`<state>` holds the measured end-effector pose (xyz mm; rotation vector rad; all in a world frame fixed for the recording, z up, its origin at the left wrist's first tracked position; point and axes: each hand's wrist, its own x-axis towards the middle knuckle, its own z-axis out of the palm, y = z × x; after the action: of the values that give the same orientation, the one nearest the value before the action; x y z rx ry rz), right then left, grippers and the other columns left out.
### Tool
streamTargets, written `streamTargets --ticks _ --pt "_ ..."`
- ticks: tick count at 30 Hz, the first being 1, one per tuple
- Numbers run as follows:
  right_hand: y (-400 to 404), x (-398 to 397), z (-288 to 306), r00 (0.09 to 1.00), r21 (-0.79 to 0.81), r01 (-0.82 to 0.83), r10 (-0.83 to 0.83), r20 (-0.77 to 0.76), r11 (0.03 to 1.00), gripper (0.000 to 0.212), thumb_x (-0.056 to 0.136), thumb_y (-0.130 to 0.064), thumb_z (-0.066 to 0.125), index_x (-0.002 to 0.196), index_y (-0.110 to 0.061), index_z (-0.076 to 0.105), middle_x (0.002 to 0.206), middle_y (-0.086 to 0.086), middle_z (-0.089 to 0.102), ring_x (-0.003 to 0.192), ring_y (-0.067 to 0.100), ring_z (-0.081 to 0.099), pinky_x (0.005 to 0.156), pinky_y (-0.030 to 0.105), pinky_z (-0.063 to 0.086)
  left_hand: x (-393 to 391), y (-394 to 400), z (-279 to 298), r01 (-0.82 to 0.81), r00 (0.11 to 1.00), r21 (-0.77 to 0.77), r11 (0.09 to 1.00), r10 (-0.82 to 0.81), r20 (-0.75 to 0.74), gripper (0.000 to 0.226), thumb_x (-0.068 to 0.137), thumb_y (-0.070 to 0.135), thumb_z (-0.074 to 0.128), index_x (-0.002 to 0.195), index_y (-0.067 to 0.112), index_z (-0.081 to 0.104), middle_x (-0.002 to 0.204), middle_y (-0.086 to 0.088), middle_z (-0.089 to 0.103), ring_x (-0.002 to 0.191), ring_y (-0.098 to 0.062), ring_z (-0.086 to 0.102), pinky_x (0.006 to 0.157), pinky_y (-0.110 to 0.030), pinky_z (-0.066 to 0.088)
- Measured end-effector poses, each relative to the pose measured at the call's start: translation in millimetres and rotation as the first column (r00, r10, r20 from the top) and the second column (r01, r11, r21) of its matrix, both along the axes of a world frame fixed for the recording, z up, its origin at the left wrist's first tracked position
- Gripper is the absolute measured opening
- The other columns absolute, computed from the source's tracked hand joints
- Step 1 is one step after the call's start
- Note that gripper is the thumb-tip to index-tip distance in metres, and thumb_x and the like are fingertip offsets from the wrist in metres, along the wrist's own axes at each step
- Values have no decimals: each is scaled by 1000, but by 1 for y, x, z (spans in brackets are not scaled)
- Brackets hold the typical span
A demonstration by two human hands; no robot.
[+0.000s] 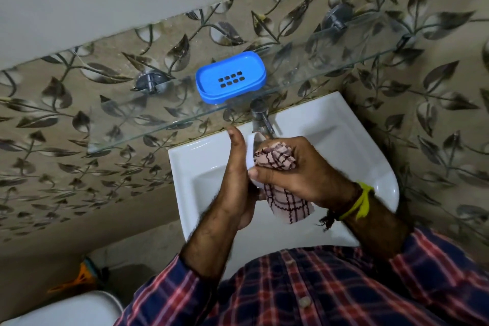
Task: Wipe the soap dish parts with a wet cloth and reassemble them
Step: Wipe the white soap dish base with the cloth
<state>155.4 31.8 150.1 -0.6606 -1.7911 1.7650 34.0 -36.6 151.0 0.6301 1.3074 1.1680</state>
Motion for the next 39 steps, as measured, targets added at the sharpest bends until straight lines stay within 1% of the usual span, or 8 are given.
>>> streamTargets --ticks 6,14,18,28,31,34,37,39 --pt "7 -5 6 976 -416 78 -155 -154 906 37 87 -7 71 100 24 56 92 28 62 86 36 62 82 46 53 3 -10 -19 73 981 156 985 -43 -189 78 88 81 19 148 35 41 139 7 64 124 -11 63 92 -39 59" --pt "-2 8 2 992 -181 -123 125 -3 976 15 89 7 67 102 14 66 98 33 70 90 40 70 86 50 57 3 -4 7 -38 999 29 999 39 -11 76 84 75 18 94 36 82 107 -9 79 106 -25 74 101 -53 53" --pt "-5 2 3 999 -198 34 -32 11 980 9 86 14 66 92 10 70 91 25 75 81 28 72 79 42 60 6 -2 0 -45 999 25 999 45 -13 74 88 73 15 101 40 80 110 -7 78 105 -26 74 101 -62 50" --pt "-1 0 4 988 -64 -129 135 81 989 8 87 12 67 94 13 68 92 27 74 81 41 72 79 47 59 1 1 -1 -121 993 5 993 121 16 73 89 71 25 125 24 68 111 -10 77 106 -26 74 96 -49 56" --pt "0 6 -1 933 39 -335 326 153 941 18 88 -4 74 98 10 68 93 26 73 86 42 70 82 53 58 -2 0 5 -102 995 -17 995 102 21 68 88 71 33 102 25 81 103 -14 79 98 -27 76 91 -44 58" --pt "-5 1 -10 950 208 -238 183 253 949 22 81 -19 83 89 -3 70 87 11 72 82 29 71 75 51 57 1 2 3 -129 990 -87 988 134 48 72 91 75 34 95 21 82 93 -14 79 86 -25 78 80 -37 61" --pt "-12 -1 -13 979 229 -101 55 199 968 17 81 -16 82 79 -8 67 79 2 69 76 16 69 74 42 57 -6 4 2 -177 984 -82 981 175 -33 80 86 84 30 127 27 68 118 -10 75 107 -24 73 96 -44 56" --pt "-7 3 -6 999 -51 16 -14 47 999 23 81 -11 82 76 3 64 78 13 66 74 24 64 76 40 56 -13 -1 -7 -164 963 100 981 181 -200 81 79 90 31 147 47 42 152 2 52 136 -20 54 113 -50 42"
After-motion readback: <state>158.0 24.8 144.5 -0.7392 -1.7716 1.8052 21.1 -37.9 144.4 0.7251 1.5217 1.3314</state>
